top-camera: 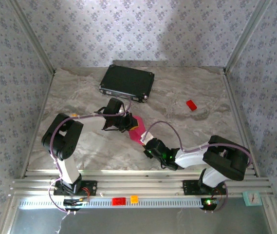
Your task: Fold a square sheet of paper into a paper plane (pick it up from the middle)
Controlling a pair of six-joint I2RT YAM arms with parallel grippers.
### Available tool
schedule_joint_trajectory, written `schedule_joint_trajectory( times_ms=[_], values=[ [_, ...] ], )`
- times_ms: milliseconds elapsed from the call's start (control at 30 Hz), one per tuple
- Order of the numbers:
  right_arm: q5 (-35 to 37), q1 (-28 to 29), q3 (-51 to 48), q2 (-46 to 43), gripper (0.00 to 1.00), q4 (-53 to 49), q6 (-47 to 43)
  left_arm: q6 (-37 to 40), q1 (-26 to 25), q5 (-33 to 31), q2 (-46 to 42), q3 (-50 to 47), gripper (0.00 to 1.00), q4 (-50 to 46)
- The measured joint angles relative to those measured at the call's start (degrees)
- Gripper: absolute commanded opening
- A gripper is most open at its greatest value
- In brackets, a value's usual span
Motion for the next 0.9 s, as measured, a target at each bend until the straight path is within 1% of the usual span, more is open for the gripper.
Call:
schedule_joint_trajectory(
  times_ms=[233,467,567,633,700,833,900],
  values=[
    [0.0,0.0,0.0,0.0,0.16,0.0,0.1,0.0,0.0,0.0,0.1,0.0,0.08,0.0],
    [0.0,0.0,0.0,0.0,0.16,0.0,0.2,0.0,0.0,0.0,0.3,0.0,0.08,-0.1],
    [0.0,0.0,0.0,0.0,0.13,0.0,0.2,0.0,0.0,0.0,0.3,0.0,0.08,-0.2],
    [0.0,-0.1,0.0,0.0,0.08,0.1,0.2,0.0,0.0,0.0,0.3,0.1,0.08,-0.3],
    [-0.1,-0.2,0.0,0.0,0.06,0.1,0.2,0.0,0.0,0.0,0.3,0.1,0.08,-0.4],
    [-0.8,-0.5,0.0,0.0,0.04,0.1,0.7,0.0,0.0,0.0,0.3,0.1,0.14,-0.4],
    [-1.3,-0.8,0.0,0.0,0.03,0.0,0.9,0.1,0.0,0.0,0.3,0.1,0.21,-0.6]
  ],
)
